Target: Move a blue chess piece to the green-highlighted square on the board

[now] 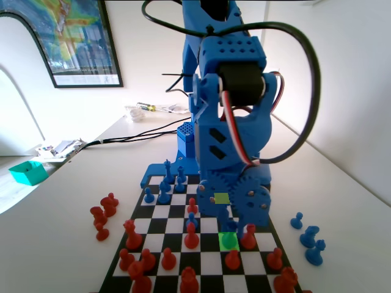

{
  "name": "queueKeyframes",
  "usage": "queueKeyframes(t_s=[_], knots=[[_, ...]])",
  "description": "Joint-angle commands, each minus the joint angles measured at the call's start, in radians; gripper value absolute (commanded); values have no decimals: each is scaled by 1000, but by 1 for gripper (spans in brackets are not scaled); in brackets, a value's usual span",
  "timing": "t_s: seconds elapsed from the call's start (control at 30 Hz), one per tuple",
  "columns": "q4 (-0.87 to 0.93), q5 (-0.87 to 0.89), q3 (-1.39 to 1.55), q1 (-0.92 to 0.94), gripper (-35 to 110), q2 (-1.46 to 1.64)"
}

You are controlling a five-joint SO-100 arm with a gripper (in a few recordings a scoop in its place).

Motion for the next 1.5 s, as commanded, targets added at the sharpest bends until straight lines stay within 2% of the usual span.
queueKeyframes(t_s=[0.0, 0.3, 0.63, 0.93, 1.13, 1.47], knots=[[0, -17, -14, 0, 12, 57], [63, -38, -3, 11, 14, 152], [212, -61, -23, 5, 12, 288], [476, -120, -91, -5, 1, 506], [617, -138, -130, 2, 1, 657], [956, -235, -272, 0, 1, 888]])
